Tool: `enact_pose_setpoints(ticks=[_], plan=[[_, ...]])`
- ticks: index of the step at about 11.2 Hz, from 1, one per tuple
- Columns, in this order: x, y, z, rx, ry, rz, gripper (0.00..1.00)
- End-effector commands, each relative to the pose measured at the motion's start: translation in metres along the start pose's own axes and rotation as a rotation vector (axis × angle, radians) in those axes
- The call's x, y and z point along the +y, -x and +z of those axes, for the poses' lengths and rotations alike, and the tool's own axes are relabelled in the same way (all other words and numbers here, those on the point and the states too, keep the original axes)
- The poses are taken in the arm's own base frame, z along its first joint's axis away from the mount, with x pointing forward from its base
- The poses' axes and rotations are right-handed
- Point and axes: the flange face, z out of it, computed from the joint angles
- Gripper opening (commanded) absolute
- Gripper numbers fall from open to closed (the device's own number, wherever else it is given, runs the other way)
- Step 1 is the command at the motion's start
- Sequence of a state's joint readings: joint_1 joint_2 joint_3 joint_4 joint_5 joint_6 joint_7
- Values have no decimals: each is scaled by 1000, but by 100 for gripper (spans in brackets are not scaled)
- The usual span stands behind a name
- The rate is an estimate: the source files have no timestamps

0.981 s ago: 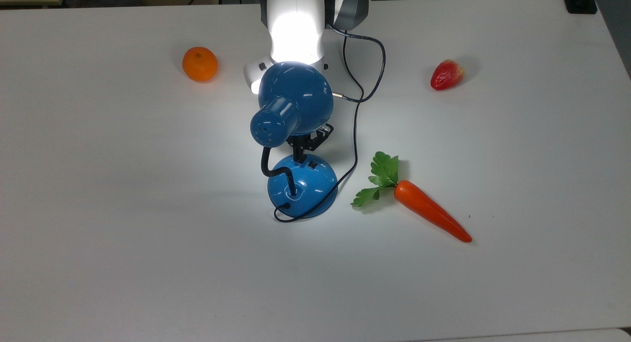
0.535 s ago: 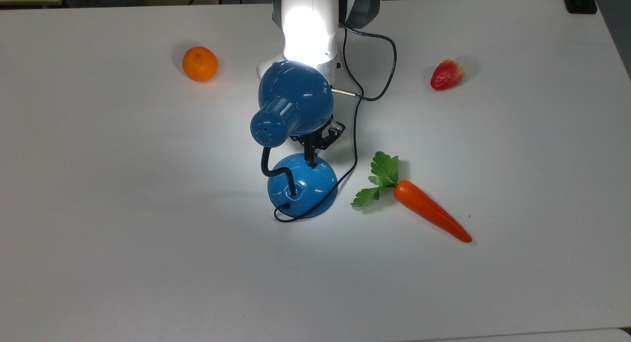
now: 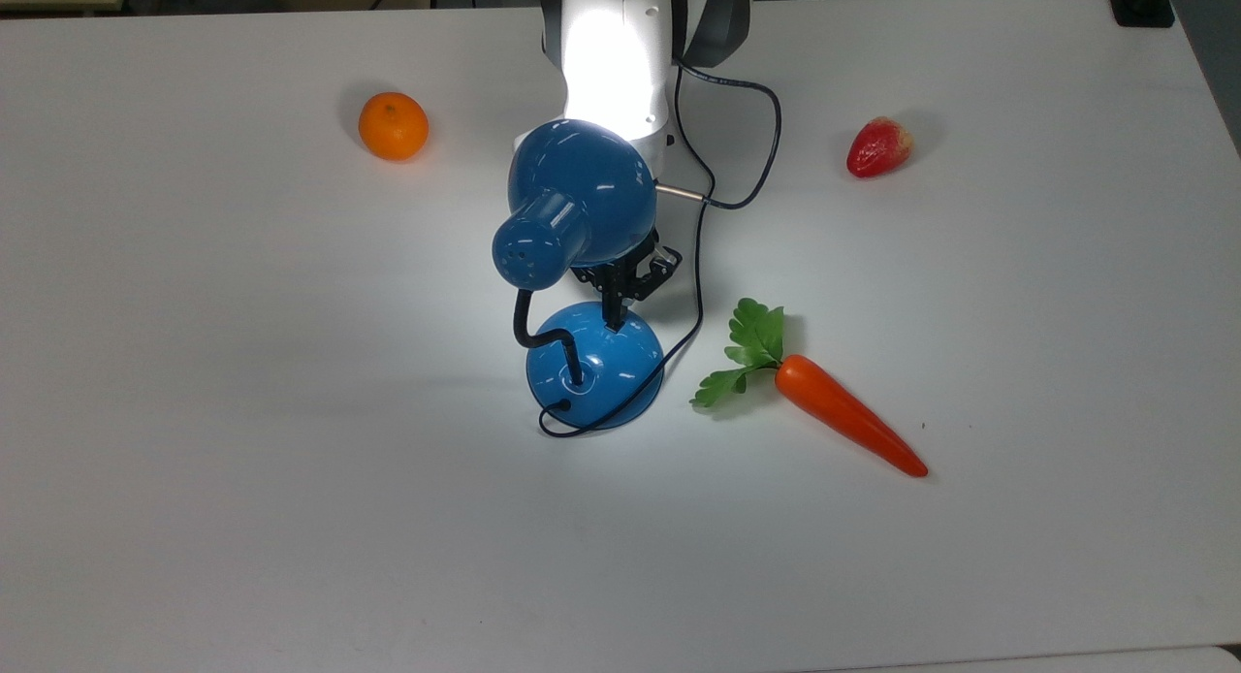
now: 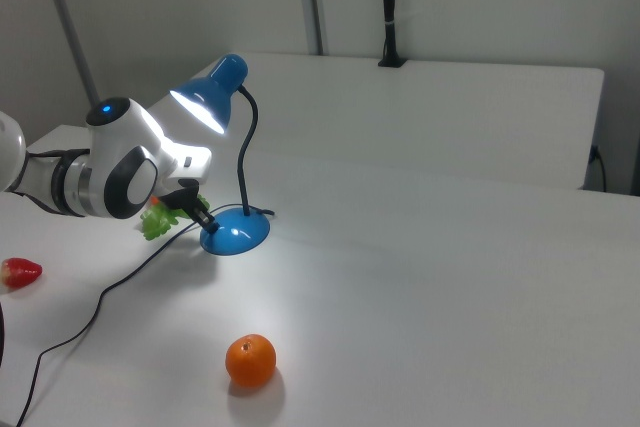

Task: Turn off lamp
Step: 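Press the switch on the lamp base with the gripper fingers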

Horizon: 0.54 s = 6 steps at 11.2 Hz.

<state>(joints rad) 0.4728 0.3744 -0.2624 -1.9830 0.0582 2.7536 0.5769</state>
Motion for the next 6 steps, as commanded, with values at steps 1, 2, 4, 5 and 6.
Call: enact_pose_setpoints(ticks=[1,2,4,5,6], plan=[[-1,2,3,32,2,6,10],[-1,5,9,25,9,3,10],[-1,6,11,24,11,2,10],[-3,9,12,19,11,-3,10],[-1,13,15,11,18,-6,10]])
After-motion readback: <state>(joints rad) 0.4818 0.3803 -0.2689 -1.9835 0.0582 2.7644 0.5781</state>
